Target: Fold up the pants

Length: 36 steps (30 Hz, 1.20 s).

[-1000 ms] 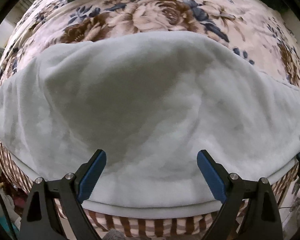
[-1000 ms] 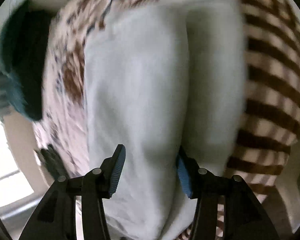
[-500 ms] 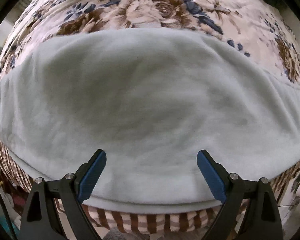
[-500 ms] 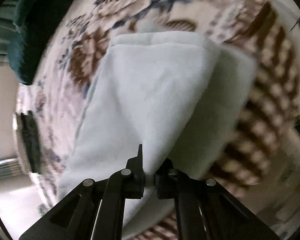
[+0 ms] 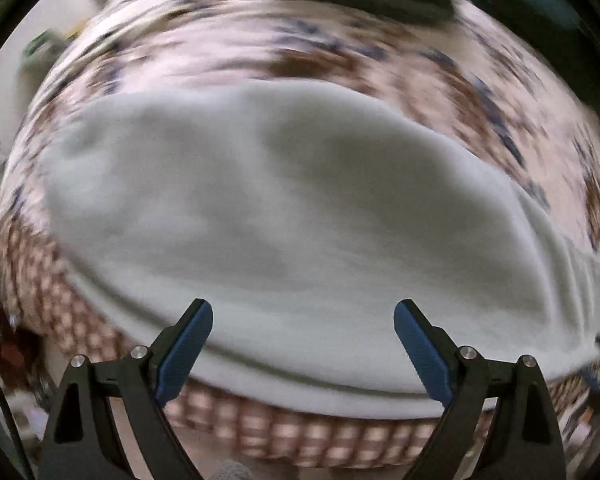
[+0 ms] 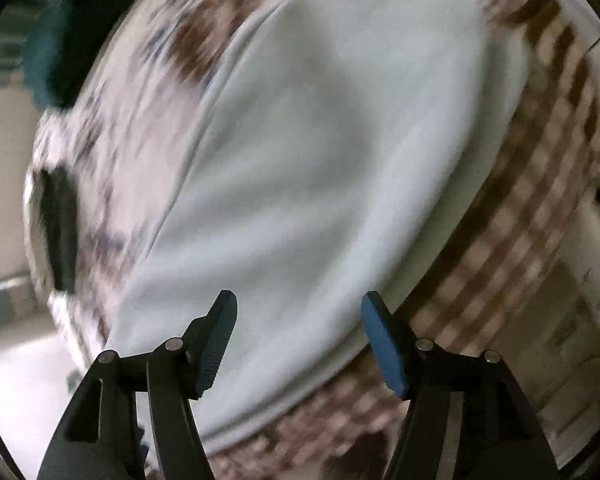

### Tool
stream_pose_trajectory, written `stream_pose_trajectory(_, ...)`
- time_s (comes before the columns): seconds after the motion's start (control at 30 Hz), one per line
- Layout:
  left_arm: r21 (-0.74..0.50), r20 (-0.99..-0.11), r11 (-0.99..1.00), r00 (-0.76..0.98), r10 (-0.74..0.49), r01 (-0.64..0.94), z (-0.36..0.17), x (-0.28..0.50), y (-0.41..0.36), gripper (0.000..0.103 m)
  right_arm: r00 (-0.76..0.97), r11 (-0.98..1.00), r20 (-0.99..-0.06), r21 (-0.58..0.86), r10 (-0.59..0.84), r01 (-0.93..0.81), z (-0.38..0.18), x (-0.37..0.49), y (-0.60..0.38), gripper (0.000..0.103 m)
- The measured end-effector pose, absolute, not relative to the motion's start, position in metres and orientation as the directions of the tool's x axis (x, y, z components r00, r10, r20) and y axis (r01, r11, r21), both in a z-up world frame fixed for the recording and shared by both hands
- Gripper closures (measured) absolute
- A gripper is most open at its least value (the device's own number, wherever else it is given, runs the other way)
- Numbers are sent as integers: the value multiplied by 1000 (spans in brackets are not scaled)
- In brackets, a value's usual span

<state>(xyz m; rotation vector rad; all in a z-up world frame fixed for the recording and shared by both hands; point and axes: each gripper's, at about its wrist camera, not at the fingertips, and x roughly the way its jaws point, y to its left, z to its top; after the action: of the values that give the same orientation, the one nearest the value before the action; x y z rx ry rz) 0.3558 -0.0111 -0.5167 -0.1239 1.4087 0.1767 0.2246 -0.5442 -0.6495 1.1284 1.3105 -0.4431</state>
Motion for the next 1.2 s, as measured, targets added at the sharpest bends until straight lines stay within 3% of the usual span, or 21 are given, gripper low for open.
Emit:
stream_pose_trajectory(0.27,67,-982,902,131,135,-427,-516,351,163,10,212,450,-804,505,555,736,-674,262,-333,36)
stream_pose_trajectory(0.4,0,-990,856,120,72,-517,-537,357,236,10,207,359,-759,505,617,785,-699,268,-267,36)
stream_pose_trajectory(0.63,-171,-984,806,146,-107,-567,-581,379,278,11,229,315,-792,465,566,827,-726,277,-231,39)
stream_pose_trajectory(0.67,-197,-979,797,155,-131,-571,-585,381,280,15,242,307,-793,469,559,828,-727,280,-230,44)
stream_pose_trajectory(0.73,-257,-965,772,201,-169,-582,-588,381,282,45,249,312,-803,467,541,827,-726,282,-228,79)
stream_pose_trajectory(0.8,-262,-960,794,234,-156,-548,-582,382,278,72,266,320,-812,474,519,820,-720,282,-227,90)
stream_pose_trajectory(0.83,-246,-961,810,244,-131,-533,-577,382,275,78,264,339,-822,470,506,815,-716,283,-225,92)
stream_pose_trajectory(1.07,-271,-941,818,318,-114,-507,-519,345,274,83,265,457,-850,479,455,750,-662,281,-212,94)
stream_pose_trajectory(1.2,-246,-953,829,280,-113,-502,-523,331,278,83,230,522,-865,460,445,718,-644,272,-211,94)
